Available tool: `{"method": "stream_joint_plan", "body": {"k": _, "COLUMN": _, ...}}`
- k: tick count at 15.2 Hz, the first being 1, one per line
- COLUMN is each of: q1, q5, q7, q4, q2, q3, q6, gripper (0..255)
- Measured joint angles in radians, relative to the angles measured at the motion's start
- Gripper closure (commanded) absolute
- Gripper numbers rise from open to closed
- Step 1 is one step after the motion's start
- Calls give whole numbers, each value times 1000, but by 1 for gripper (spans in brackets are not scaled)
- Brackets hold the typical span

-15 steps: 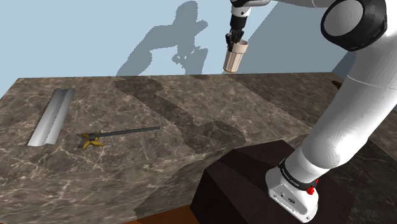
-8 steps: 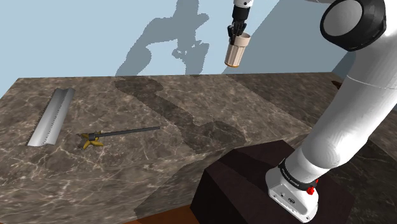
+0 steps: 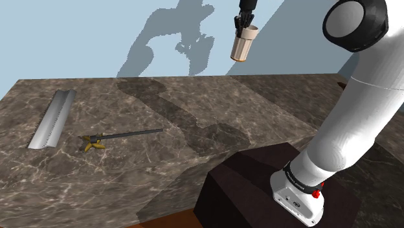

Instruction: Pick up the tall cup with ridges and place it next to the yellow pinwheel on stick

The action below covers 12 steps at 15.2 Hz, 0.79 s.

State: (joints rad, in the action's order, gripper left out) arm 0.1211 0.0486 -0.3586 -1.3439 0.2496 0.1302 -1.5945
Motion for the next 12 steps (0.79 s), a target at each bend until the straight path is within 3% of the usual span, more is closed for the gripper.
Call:
{"method": "stream_joint_plan", "body": {"k": 7, "q1": 4, "q5": -5, "q7": -9, "q4": 146, "q2": 37, "q3": 1, "q6": 109, "gripper": 255}}
{"method": "stream_joint_plan", "body": {"k": 9, "q1": -12, "q5": -1, "q7": 14, "q4": 126, "q2": 16, "q3": -6, "q6": 111, "gripper": 255}}
{"method": "stream_joint_plan", "body": {"k": 12, "q1": -56, "q5": 14, "q7": 76, "q4": 1, "q2": -76, "q3": -29, "q6": 82, "gripper": 255}}
